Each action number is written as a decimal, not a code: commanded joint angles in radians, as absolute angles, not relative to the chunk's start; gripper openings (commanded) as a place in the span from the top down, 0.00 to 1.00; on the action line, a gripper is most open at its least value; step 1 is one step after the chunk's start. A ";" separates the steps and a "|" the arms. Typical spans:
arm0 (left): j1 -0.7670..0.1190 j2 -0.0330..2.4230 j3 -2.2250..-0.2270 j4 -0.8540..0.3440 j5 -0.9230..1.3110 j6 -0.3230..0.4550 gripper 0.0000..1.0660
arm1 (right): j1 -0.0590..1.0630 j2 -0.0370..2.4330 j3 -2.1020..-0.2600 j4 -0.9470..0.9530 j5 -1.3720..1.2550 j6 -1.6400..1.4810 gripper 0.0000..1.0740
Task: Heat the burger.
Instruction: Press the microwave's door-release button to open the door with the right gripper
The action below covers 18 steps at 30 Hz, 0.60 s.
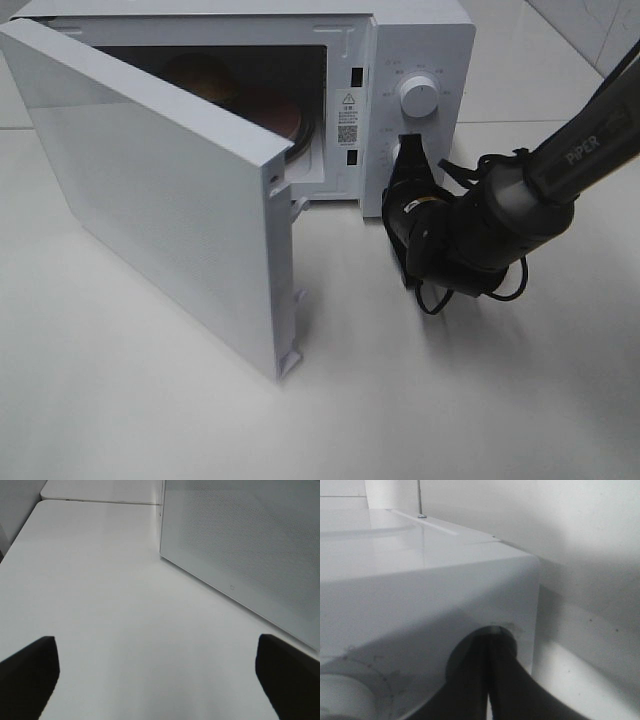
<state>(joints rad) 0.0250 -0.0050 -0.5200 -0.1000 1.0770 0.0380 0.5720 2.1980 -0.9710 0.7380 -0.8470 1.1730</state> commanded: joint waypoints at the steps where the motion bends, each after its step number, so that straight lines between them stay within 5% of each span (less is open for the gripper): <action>1: 0.023 -0.020 -0.519 -0.101 1.070 0.036 0.06 | 0.524 2.174 -1.064 0.624 -1.024 1.146 1.00; 18: 0.023 -0.020 -0.519 -0.101 1.070 0.036 0.06 | 0.527 2.023 -0.840 0.550 -0.750 1.154 1.00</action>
